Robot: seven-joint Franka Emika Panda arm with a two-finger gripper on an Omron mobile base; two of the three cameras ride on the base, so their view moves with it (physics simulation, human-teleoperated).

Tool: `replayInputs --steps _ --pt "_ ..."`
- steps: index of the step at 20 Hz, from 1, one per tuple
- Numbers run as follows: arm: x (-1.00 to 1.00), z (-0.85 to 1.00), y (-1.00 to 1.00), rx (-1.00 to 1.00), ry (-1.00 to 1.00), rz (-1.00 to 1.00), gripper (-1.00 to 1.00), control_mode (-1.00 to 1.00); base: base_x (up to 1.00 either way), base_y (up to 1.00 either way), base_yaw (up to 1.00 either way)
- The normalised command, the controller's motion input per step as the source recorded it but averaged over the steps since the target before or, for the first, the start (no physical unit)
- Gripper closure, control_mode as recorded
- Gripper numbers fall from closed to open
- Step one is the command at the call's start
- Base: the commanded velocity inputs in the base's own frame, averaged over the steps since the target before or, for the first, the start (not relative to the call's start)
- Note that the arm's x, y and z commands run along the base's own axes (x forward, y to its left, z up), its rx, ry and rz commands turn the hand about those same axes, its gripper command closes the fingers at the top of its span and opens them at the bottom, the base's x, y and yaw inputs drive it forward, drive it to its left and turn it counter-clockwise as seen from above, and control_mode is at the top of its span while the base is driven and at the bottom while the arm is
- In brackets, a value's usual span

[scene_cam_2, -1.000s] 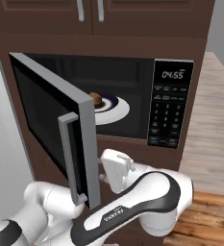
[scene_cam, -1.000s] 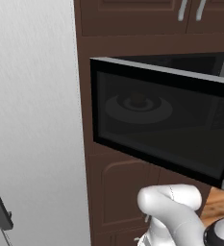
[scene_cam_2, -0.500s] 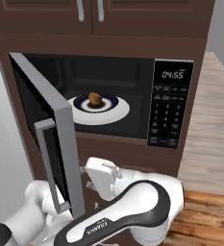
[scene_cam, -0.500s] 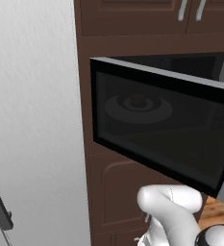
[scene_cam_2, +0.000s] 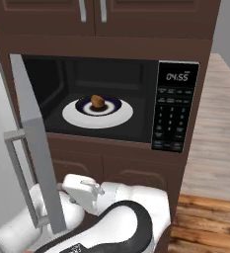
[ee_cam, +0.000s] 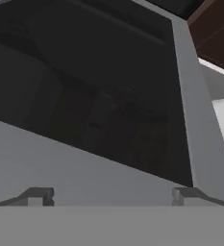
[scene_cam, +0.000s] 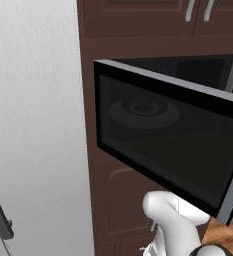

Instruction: Retrieve the reheated potato from the microwave, then place the potato, cheese, and condiment on the cutting board.

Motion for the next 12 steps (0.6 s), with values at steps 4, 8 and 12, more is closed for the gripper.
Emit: replayInputs --steps 4,8,12 --pt "-0.31 0.02 0.45 -0.04 -0.07 0.00 -1.00 -1.00 0.00 0.00 0.00" --pt "-0.25 0.06 0.50 -0.07 -0.07 0.00 -1.00 -1.00 0.00 0.00 0.00" --pt "-0.25 0.08 0.59 -0.10 -0.07 0.00 -1.00 -1.00 0.00 0.00 0.00"
